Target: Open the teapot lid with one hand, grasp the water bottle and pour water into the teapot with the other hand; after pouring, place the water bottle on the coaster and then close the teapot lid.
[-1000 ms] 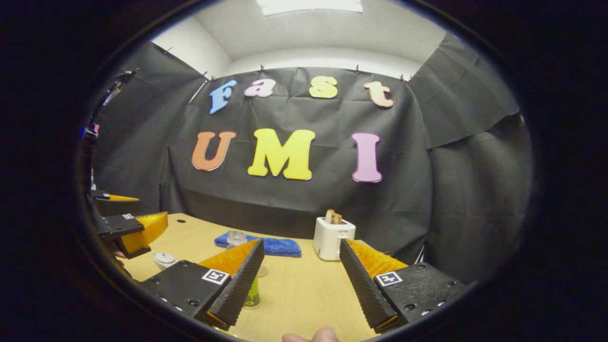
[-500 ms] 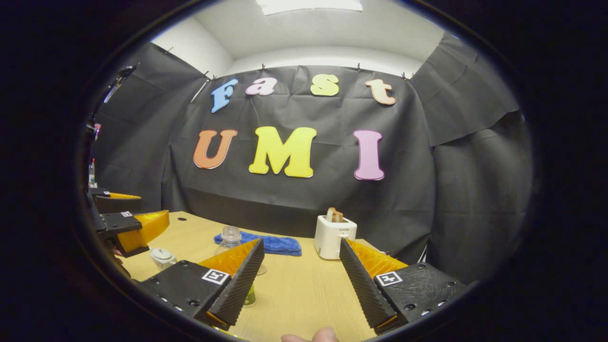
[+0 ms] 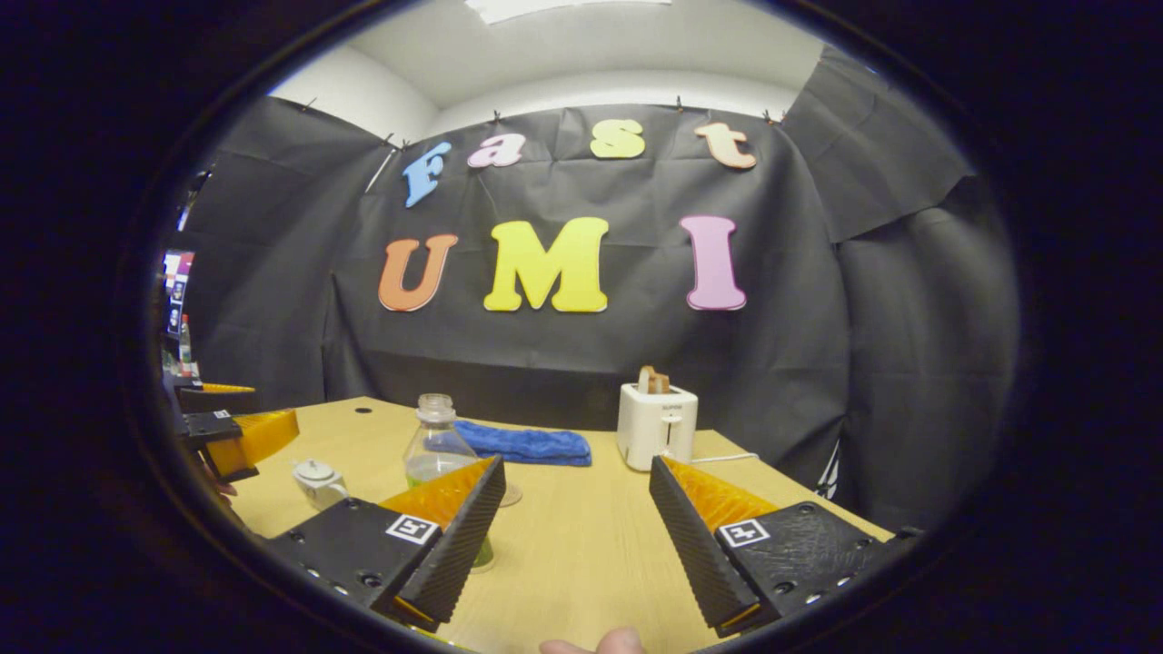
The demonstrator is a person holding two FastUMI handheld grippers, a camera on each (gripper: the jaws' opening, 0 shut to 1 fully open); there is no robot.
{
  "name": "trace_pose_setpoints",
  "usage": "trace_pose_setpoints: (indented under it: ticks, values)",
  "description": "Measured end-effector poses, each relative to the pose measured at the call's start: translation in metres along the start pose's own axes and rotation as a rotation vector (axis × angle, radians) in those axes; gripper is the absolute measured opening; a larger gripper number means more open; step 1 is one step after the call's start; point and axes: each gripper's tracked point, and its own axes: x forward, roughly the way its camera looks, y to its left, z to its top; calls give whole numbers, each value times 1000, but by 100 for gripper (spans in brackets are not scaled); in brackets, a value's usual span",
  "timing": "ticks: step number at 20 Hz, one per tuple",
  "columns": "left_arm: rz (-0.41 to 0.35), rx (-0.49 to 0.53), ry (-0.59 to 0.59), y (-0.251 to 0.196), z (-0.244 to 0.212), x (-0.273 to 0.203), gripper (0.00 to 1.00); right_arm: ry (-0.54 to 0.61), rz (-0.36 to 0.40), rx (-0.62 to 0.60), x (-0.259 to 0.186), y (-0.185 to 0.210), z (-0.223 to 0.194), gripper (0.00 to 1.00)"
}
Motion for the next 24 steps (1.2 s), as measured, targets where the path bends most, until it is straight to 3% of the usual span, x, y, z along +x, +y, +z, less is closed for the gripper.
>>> trace_pose_setpoints:
  ticks: [9,10,15,20,24]
  values:
    - [27,36,166,12,-52,44,96,32,-3,7,1,-9,-12,99]
    - [27,39,174,13,-54,49,93,35,-10,3,1,-13,-13,99]
    - [24,14,212,11,-64,68,59,46,-46,16,2,-27,-15,99]
    - [48,-8,250,11,-77,74,47,48,-54,3,4,-31,-15,96]
    - [105,23,230,18,-76,77,35,44,-26,-6,4,-22,-17,99]
